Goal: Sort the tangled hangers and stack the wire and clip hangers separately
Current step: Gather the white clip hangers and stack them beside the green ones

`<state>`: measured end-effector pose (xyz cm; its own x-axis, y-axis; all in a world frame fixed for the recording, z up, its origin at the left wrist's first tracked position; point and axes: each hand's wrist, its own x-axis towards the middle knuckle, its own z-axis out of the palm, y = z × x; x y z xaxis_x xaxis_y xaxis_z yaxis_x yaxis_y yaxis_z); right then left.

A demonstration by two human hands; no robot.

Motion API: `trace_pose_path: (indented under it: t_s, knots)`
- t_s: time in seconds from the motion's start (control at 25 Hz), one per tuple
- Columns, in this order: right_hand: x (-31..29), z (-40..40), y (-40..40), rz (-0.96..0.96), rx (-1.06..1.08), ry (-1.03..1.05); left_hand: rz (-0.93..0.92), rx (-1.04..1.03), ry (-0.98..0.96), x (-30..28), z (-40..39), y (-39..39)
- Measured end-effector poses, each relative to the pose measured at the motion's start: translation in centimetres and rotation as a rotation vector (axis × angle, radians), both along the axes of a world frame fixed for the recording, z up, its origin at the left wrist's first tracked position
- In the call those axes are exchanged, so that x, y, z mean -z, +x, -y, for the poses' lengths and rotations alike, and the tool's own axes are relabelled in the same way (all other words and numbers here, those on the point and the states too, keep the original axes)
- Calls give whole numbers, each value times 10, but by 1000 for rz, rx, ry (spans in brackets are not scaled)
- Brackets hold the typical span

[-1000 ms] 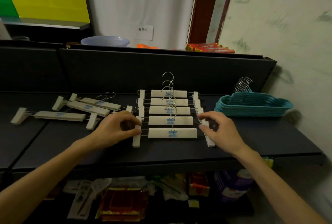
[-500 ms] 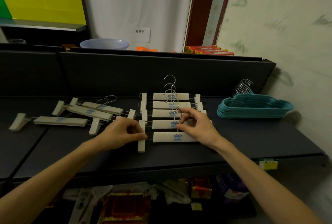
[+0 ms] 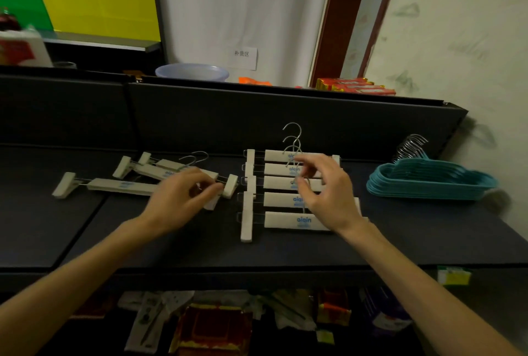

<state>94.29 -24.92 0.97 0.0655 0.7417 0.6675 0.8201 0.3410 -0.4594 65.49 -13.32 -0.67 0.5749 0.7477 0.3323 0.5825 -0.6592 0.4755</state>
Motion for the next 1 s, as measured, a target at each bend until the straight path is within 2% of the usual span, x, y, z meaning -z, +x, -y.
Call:
trace_pose_path:
  t_s: [0.12,0.28,0.4,0.52,0.64,0.76,0.88,1.0]
  knots:
    - [-3,-24,-57,228,-119,-90,-133,-142,125,-2,-33,-55]
    - [10,-63,-118,495,-82,-312,-293,-146,-11,7,-59,-124]
    - [11,-79,-132,575,-5,-329,-344,-115,-23,18,-68,-156]
    - [13,-85,-136,554,16,-389,-313,-111,-17,16,-74,-164]
    - [10,-90,-140,409,-10,-503,-305,-40,-51,15,-78,-167]
    - [6,-96,-141,129,-72,-626,-265,-9,-50,18,-80,-170]
    - [1,-100,-141,-123,-112,-660,-231,12,-40,19,-81,-170]
    - [-10,-103,-143,-412,-154,-685,-152,-57,-14,18,-85,-162]
